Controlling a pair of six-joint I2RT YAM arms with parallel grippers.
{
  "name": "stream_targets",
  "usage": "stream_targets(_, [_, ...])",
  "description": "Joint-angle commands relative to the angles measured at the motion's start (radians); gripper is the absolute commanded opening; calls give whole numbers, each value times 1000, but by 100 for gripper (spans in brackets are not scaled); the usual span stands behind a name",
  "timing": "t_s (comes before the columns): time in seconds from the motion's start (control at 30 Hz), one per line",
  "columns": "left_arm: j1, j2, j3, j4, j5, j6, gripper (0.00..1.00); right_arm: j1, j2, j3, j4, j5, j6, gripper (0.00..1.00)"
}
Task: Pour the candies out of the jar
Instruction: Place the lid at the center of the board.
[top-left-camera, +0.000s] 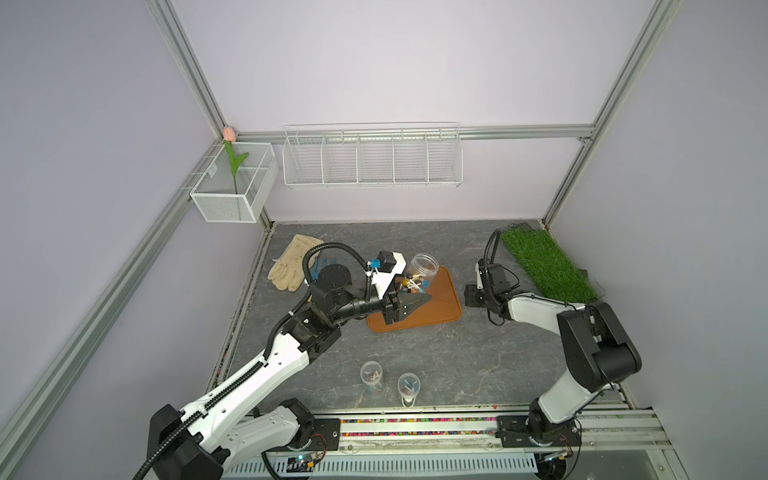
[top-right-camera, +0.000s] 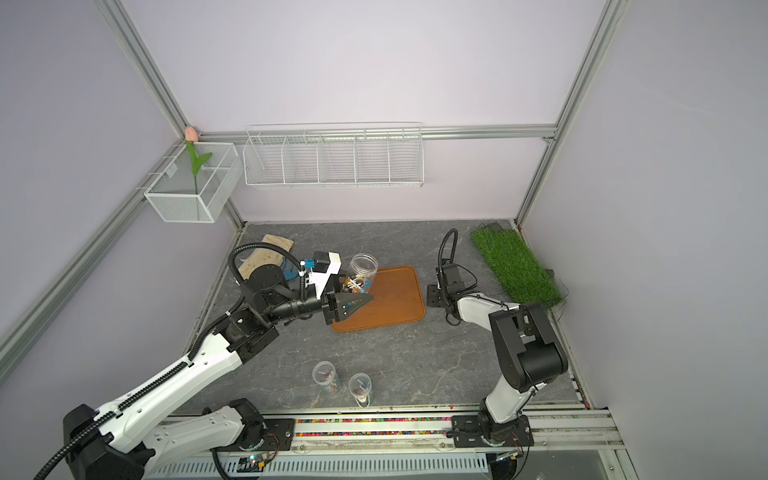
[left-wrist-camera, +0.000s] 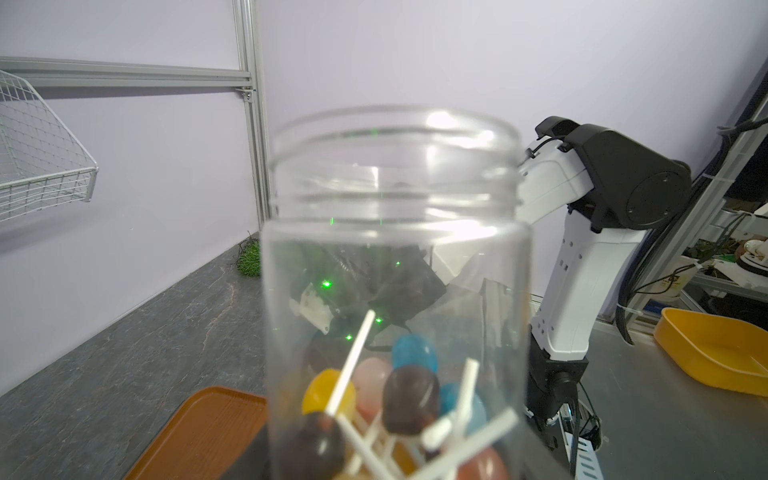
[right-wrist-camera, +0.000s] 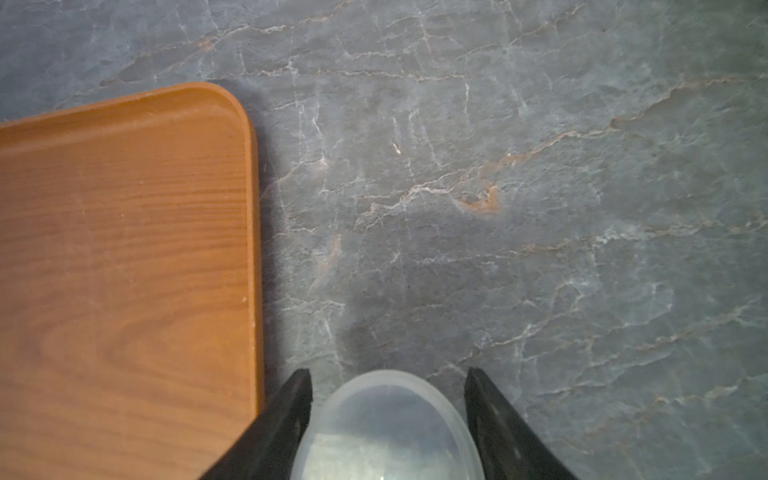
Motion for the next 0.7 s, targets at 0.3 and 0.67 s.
stream_targets(0.3, [-3,25,9,31,-16,9,43,3,-11,-5,-10,6,39,87])
stream_targets(0.67, [-3,75,-20,98,-30,-29,43,-4,-242,-21,-95,-63,89,95])
